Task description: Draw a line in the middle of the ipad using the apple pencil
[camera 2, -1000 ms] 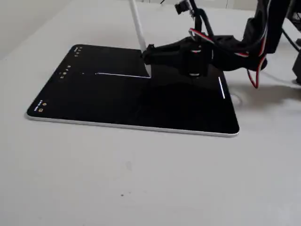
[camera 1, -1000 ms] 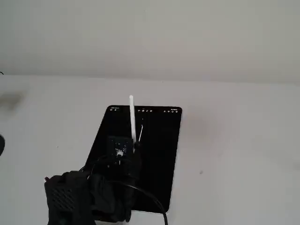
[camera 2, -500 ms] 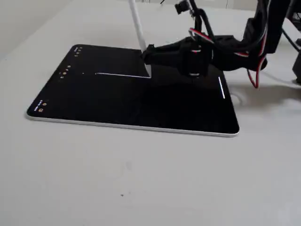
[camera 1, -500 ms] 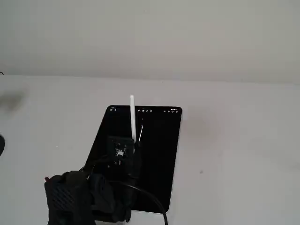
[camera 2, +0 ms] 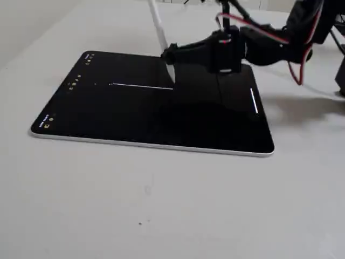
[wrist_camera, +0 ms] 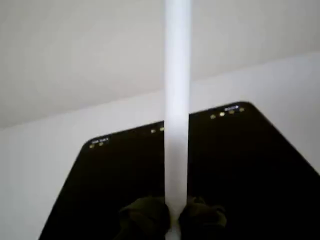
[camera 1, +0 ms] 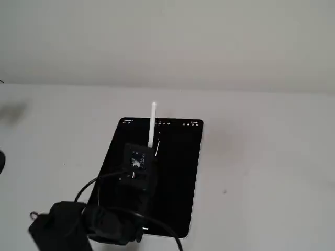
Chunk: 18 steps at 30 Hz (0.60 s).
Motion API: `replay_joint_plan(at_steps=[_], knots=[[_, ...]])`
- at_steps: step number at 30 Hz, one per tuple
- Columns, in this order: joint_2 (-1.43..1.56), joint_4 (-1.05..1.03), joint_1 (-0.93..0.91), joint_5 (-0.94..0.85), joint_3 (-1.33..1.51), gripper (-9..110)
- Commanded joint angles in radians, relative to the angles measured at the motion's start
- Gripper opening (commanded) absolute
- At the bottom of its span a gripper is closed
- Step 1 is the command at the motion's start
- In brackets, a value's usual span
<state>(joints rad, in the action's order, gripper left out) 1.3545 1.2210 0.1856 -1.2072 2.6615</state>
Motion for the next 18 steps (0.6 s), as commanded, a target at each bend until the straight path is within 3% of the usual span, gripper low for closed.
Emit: replay_joint_plan(at_steps=[1,18], knots=[[0.202,-0.114,-0.025,0.072,0.014,0],[0.727,-0.715,-0.098,0.454,0.031,0]])
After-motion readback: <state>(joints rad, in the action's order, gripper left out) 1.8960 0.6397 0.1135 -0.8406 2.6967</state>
